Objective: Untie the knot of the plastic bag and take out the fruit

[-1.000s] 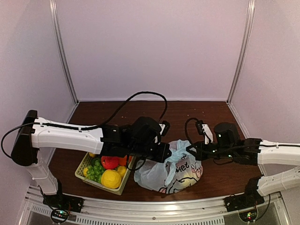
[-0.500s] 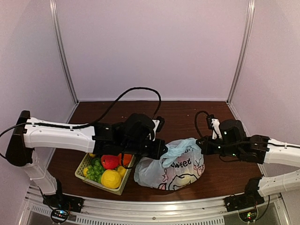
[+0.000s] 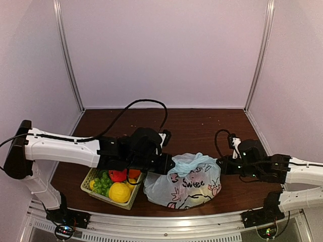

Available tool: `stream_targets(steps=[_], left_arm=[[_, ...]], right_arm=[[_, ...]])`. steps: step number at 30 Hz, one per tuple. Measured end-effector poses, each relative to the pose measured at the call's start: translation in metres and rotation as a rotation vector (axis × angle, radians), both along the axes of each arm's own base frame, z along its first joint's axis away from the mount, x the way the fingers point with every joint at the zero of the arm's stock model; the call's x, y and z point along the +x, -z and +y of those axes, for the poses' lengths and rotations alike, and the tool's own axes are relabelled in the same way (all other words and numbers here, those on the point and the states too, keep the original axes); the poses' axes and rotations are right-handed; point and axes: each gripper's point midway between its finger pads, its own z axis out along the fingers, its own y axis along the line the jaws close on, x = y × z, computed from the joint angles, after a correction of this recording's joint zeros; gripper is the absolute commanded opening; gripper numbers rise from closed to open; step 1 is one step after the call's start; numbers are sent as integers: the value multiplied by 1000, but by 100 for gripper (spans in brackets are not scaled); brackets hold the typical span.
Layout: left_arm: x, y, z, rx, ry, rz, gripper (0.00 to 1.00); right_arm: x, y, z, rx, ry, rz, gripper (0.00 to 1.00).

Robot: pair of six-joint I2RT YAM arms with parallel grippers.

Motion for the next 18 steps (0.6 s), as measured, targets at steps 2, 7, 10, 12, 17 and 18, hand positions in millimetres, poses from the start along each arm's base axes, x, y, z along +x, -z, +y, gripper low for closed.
stream_targets(steps=[2,7,10,12,17,18], left_arm=[[0,0,0,-2,0,0,0],[0,0,0,-1,0,-1,0],[0,0,0,-2,1,0,0],[-1,0,-1,-3,4,2,0],[-2,0,-1,-5,9,6,0],[-2,0,-1,-5,9,6,0]], right_arm=[[0,-5,-1,5,-5,-14,13],[0,-35,0,-3,-48,-84,41],[0,-65,2,4,-84,-149,55],[-1,-84,6,17,-120,-188,59],[-2,-107,20,20,-199,-224,65],[-1,-107,24,7,-212,-222,66]])
